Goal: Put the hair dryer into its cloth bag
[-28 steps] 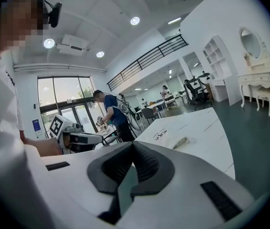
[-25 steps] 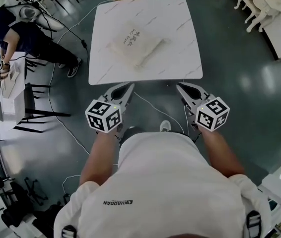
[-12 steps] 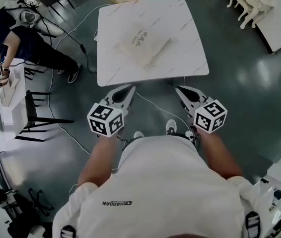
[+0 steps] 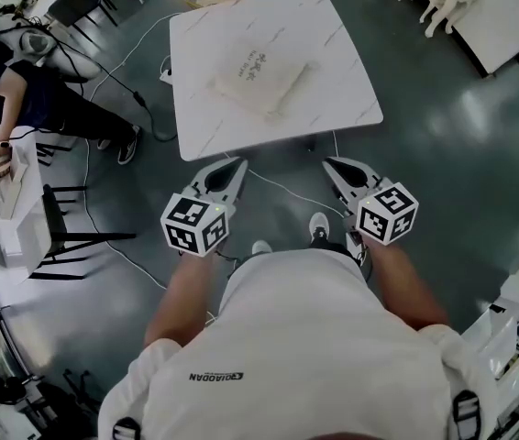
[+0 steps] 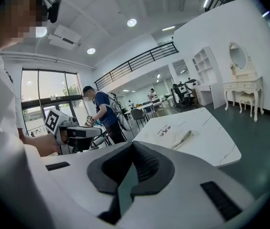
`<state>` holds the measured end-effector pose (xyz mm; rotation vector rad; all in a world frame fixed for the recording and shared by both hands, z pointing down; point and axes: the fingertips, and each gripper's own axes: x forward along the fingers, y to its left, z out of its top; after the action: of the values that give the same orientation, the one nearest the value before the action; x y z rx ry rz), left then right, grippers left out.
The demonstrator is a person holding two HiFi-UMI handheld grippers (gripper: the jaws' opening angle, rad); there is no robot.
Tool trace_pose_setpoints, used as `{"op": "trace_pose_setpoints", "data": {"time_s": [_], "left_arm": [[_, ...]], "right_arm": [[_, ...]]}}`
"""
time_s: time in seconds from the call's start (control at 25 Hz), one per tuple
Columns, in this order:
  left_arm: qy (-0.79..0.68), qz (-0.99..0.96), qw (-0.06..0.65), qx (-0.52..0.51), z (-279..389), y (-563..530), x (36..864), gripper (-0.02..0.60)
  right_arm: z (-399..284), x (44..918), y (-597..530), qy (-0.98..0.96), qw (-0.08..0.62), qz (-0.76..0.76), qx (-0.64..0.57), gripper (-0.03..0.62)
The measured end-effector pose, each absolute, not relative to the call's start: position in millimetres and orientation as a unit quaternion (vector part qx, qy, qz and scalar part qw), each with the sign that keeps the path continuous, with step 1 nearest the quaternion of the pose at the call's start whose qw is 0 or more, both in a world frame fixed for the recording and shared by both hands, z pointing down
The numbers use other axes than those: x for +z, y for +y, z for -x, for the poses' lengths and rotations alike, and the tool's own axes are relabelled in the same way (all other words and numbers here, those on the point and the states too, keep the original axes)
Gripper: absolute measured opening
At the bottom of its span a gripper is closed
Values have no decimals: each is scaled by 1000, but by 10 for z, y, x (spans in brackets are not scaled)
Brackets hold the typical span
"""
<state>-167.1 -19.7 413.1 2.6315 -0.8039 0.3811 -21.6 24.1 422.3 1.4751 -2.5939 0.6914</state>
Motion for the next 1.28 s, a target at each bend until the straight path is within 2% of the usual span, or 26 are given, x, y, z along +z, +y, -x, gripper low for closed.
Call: {"op": "trace_pose_setpoints", "data": {"time_s": [1.28], "left_arm": [[-279, -935, 166, 143, 1685, -125, 4092, 28]], "right_arm": [[250, 4231, 288, -846, 51, -477, 232, 21]]}}
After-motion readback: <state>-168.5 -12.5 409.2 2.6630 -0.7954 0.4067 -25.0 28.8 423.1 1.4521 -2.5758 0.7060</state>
